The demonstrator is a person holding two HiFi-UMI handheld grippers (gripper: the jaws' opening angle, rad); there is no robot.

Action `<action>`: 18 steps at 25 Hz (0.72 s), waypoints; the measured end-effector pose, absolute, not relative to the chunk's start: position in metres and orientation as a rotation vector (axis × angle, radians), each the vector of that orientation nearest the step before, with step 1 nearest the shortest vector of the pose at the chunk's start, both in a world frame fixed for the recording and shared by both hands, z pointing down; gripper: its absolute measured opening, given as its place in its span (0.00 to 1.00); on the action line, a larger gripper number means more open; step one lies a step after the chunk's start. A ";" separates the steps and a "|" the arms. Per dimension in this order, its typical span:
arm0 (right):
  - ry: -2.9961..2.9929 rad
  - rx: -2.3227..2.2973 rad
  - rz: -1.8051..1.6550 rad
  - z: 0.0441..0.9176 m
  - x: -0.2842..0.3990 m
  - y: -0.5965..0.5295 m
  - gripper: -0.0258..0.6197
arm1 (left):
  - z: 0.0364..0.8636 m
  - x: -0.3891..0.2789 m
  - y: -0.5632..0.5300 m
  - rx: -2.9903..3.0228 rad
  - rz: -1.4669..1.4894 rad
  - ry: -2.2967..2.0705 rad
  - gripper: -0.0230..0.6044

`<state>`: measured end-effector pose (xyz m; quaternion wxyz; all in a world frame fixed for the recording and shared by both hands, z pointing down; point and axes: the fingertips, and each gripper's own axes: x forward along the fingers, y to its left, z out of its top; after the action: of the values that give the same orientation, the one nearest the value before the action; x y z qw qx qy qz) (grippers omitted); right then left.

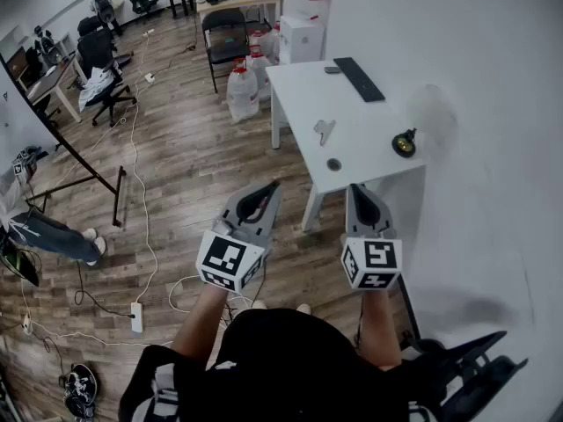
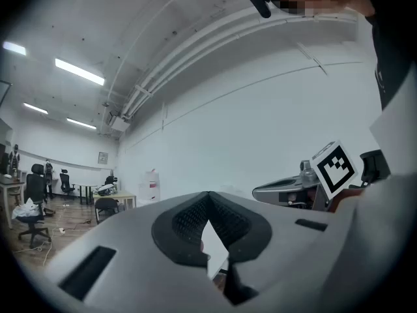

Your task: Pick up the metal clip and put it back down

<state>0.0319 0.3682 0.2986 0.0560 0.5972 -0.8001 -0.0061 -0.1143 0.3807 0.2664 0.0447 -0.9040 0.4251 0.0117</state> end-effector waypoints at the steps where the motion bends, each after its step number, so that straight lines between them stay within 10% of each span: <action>1: -2.430 1.814 -0.017 0.300 0.035 0.367 0.09 | 0.268 -0.112 0.379 -2.763 0.034 1.300 0.08; 18: -2.509 1.702 0.066 0.329 0.094 0.364 0.09 | 0.295 -0.048 0.384 -2.735 -0.061 1.361 0.08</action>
<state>0.0936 0.3636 0.3293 0.0547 0.5604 -0.8261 0.0218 -0.0484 0.3842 0.2954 0.0429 -0.8944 0.4448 -0.0199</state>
